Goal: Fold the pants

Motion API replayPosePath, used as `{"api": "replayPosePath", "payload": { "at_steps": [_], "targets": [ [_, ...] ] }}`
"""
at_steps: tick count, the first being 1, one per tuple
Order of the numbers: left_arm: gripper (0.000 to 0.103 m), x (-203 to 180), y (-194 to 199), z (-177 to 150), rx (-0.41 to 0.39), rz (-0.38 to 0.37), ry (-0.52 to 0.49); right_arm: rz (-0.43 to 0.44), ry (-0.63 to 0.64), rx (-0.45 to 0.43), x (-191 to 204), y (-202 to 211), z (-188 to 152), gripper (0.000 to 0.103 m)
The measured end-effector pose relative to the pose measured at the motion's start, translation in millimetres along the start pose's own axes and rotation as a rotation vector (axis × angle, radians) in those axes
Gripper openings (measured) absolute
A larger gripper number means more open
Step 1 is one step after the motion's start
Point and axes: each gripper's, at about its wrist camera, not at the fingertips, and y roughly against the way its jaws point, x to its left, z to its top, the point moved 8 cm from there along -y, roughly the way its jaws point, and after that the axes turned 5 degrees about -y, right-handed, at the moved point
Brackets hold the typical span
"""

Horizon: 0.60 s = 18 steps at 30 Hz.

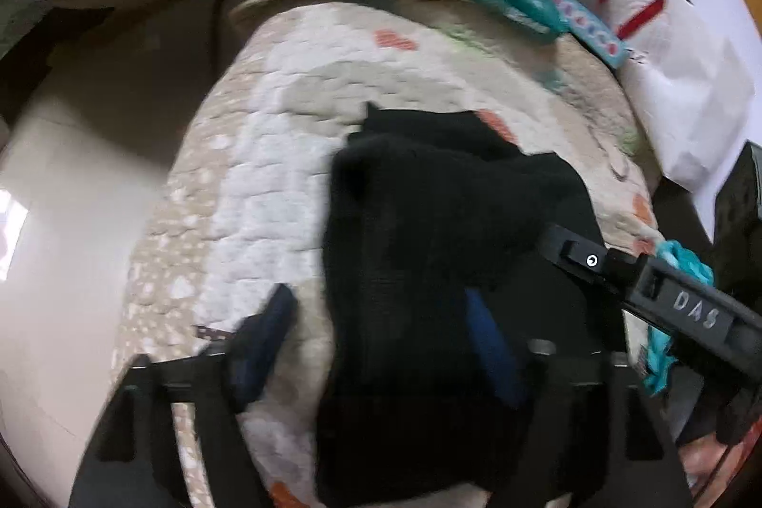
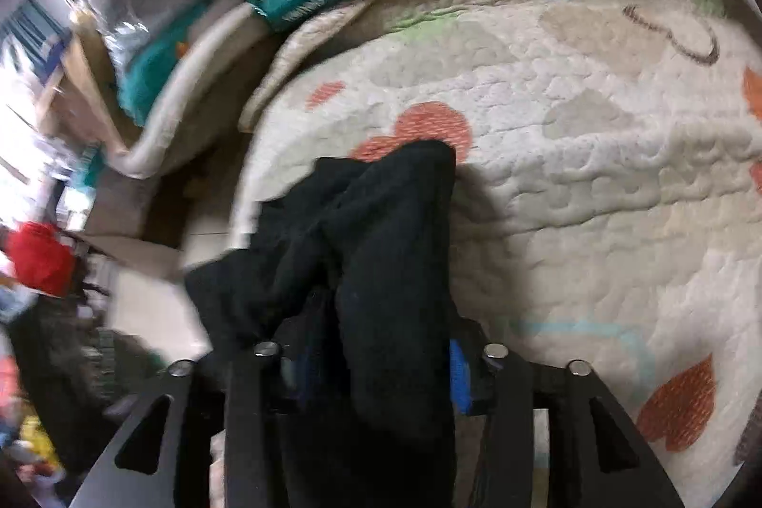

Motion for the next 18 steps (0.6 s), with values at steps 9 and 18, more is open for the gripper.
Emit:
{"api": "replayPosePath", "payload": {
  "at_steps": [9, 18],
  "targets": [
    [0.078, 6.9, 25.7, 1.1, -0.012, 0.047, 0.009, -0.014, -0.002, -0.061, -19.8, 54.3, -8.5, 0.074],
    [0.089, 48.8, 17.4, -13.4, 0.058, -0.131, 0.33, -0.076, 0.034, -0.063, -47.7, 100.0, -74.7, 0.077]
  ]
}}
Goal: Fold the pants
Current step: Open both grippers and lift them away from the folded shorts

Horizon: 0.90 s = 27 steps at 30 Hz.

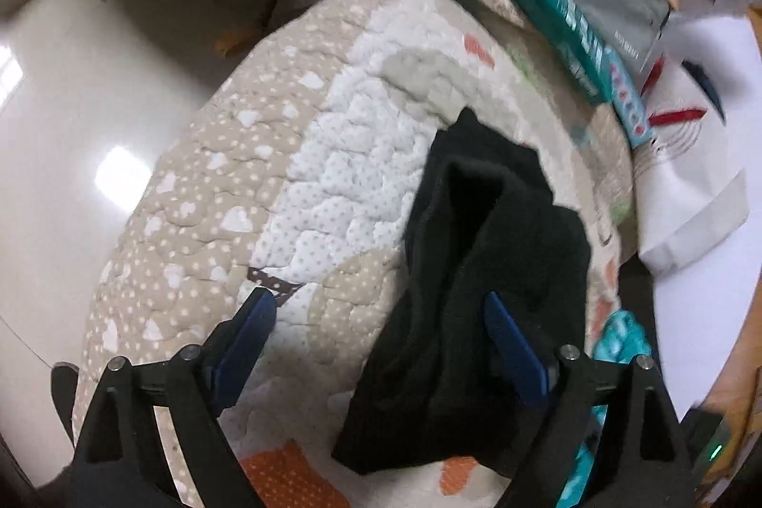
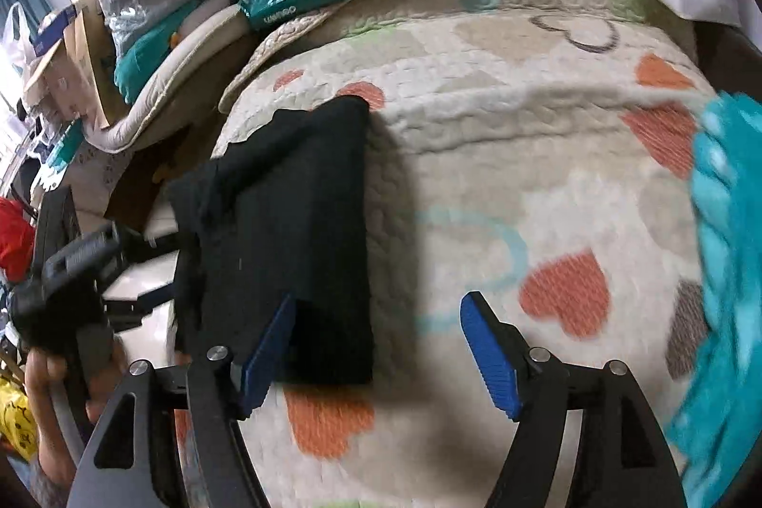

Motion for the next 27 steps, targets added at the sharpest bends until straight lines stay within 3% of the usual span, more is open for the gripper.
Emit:
{"api": "replayPosePath", "payload": {
  "at_steps": [6, 13, 16, 19, 25, 27],
  "targets": [
    [0.089, -3.4, 48.6, -23.6, -0.108, 0.036, -0.088, 0.002, 0.002, -0.051, -16.1, 47.2, -54.7, 0.078],
    [0.089, 2.2, 101.6, -100.1, -0.277, 0.275, -0.264, 0.056, -0.02, -0.079, -9.4, 65.8, -81.3, 0.078],
    [0.089, 11.3, 124.9, -131.7, -0.355, 0.399, -0.275, 0.047, -0.013, -0.103, -8.0, 73.8, -87.4, 0.079],
    [0.089, 9.8, 149.4, -153.1, -0.415, 0.437, -0.269, 0.052, -0.024, -0.117, -11.5, 81.7, -93.3, 0.08],
    [0.089, -39.5, 215.6, -178.9, -0.639, 0.55, -0.387, 0.046, -0.034, -0.154, -17.5, 98.2, -101.3, 0.08],
    [0.097, -64.6, 245.2, -188.2, -0.741, 0.566, -0.427, 0.055, -0.033, -0.175, -16.3, 105.9, -102.2, 0.08]
  ]
}}
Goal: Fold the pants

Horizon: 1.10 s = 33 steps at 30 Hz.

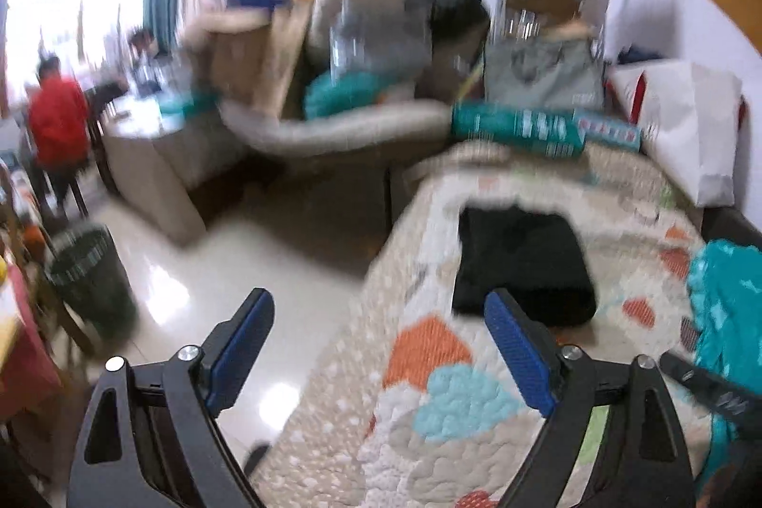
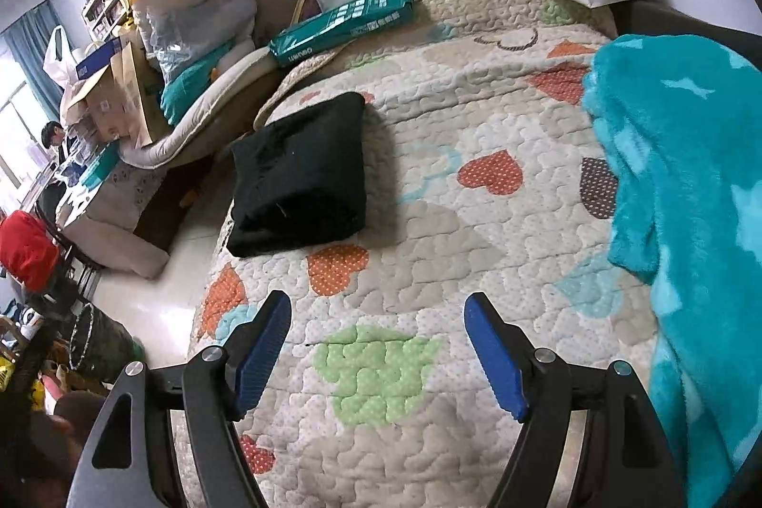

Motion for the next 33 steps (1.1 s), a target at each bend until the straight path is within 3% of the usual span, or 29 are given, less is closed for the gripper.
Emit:
{"api": "replayPosePath", "payload": {
  "at_steps": [4, 7, 11, 13, 26, 33],
  "targets": [
    [0.103, -5.3, 55.9, 35.1, -0.173, 0.014, -0.013, -0.019, 0.039, -0.067, 6.2, 18.0, 2.5, 0.08],
    [0.103, -13.3, 76.8, 48.1, -0.236, -0.002, -0.035, -0.046, 0.064, -0.109, 11.1, 32.5, -2.0, 0.083],
    [0.103, -22.2, 56.2, 37.9, -0.067, -0.051, -0.049, -0.063, 0.131, -0.12, 18.5, 37.3, -12.7, 0.087],
    [0.103, -23.5, 46.8, 28.0, -0.006, -0.041, -0.054, -0.067, 0.144, -0.116, 19.3, 36.1, -14.4, 0.087],
    [0.103, -40.6, 38.9, 6.1, 0.017, -0.039, -0.128, -0.094, 0.174, -0.116, 25.1, 29.2, -22.8, 0.088],
    [0.103, -39.6, 27.4, -9.8, 0.095, -0.059, -0.116, -0.083, 0.25, -0.135, 42.3, 30.4, -30.5, 0.09]
  ]
}}
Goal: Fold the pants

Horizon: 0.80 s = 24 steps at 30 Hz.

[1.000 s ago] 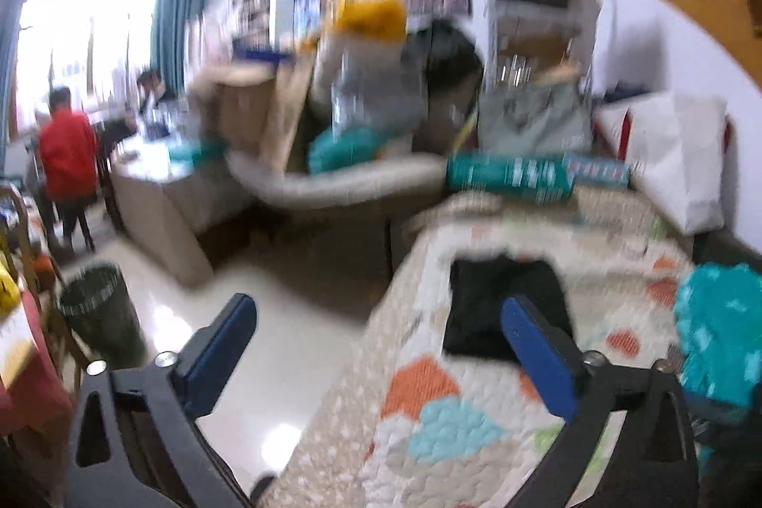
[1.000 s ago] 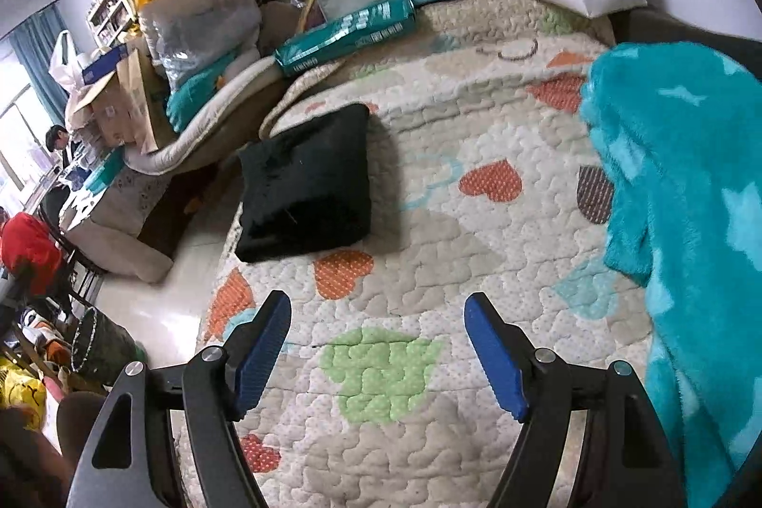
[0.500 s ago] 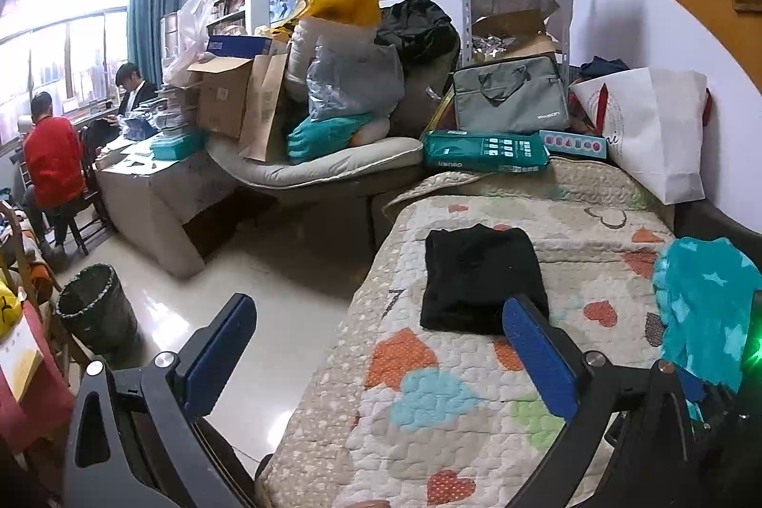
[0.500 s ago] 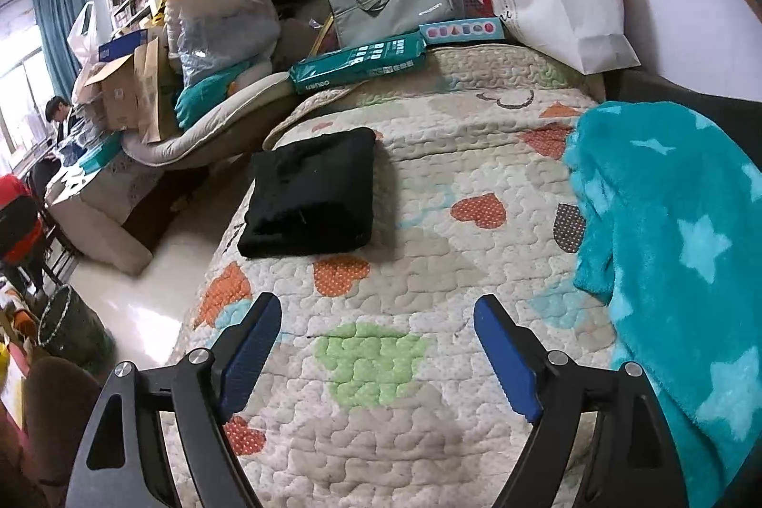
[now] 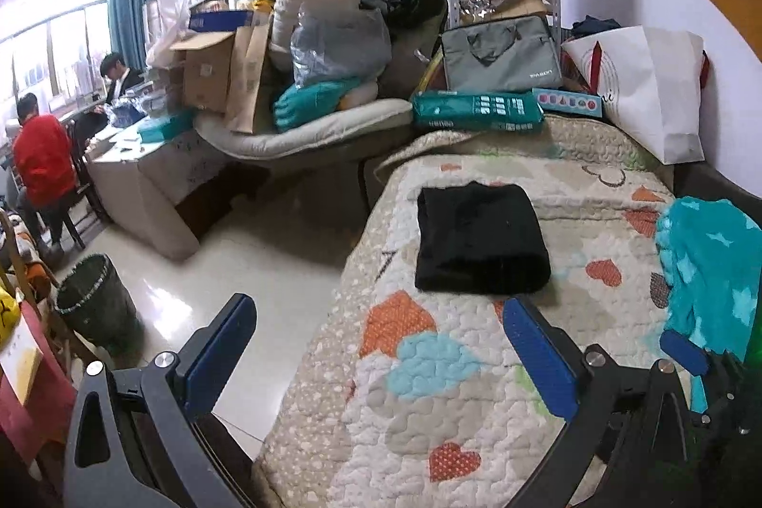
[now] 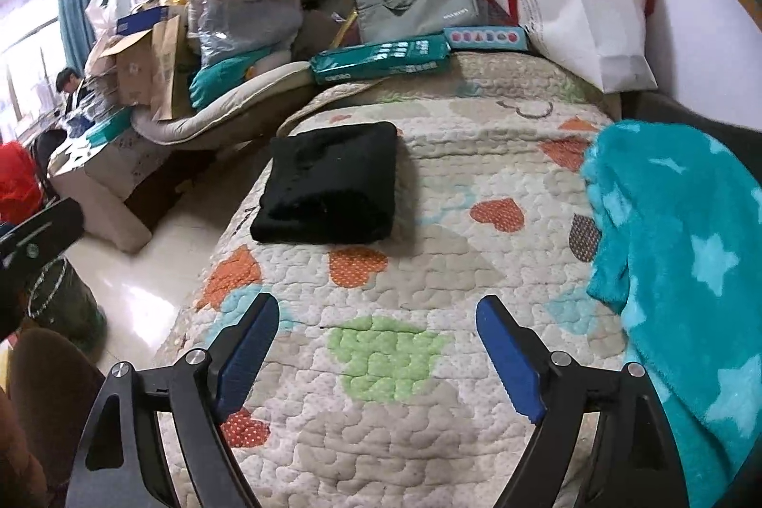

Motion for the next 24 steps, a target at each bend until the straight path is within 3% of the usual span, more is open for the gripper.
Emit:
{"api": "replayPosePath", "payload": {
  "at_steps": [12, 24],
  "targets": [
    [0.103, -1.5, -5.9, -13.7, 0.04, -0.014, -0.012, 0.003, 0.069, 0.009, 18.8, -2.4, -8.9, 0.091],
    [0.103, -4.8, -7.7, -19.9, 0.054, -0.01, -0.026, 0.001, 0.048, 0.014, 19.0, -1.8, -11.6, 0.092]
  ]
}}
